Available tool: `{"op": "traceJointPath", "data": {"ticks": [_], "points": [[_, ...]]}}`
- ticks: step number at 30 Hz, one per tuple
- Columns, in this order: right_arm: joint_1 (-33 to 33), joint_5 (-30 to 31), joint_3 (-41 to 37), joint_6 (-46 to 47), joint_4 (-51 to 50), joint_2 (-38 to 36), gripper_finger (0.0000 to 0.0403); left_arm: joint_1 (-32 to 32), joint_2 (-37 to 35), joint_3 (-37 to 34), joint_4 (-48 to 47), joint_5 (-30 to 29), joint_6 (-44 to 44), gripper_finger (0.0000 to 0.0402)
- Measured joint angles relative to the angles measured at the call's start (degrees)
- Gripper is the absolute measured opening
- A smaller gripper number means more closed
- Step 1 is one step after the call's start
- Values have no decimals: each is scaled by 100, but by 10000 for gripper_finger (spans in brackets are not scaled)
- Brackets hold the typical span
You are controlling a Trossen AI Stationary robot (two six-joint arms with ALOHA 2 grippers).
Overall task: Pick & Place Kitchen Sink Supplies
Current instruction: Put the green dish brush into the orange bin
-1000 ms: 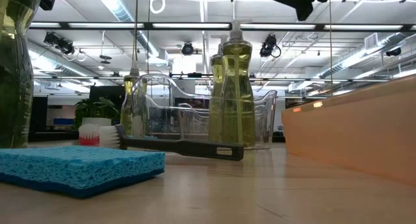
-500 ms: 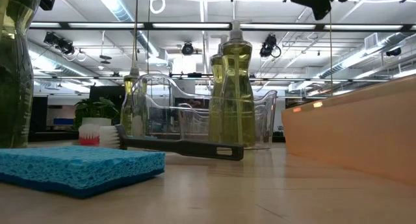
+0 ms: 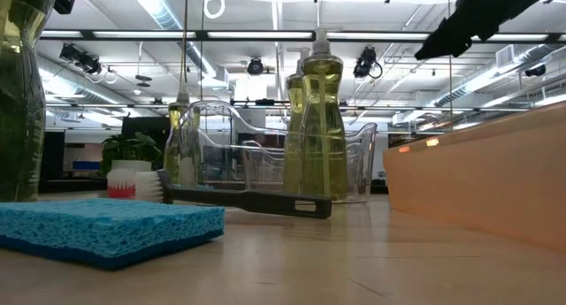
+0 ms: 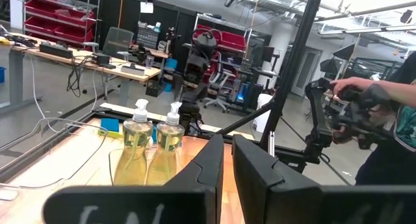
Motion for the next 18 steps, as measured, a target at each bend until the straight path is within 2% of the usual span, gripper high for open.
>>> {"op": "traceJointPath", "data": {"ticks": [4, 7, 11, 18], "points": [[-203, 837, 2, 605, -142, 54, 201, 1, 0, 0, -1, 0, 1, 37], [-413, 1248, 2, 983, -173, 73, 201, 2, 0, 0, -2, 0, 1, 37], [-739, 1512, 4, 1369, -241, 166, 201, 1, 0, 0, -2, 0, 1, 37], [-1314, 1549, 4, 1699, -457, 522, 201, 2, 0, 0, -3, 1, 1, 37]]}}
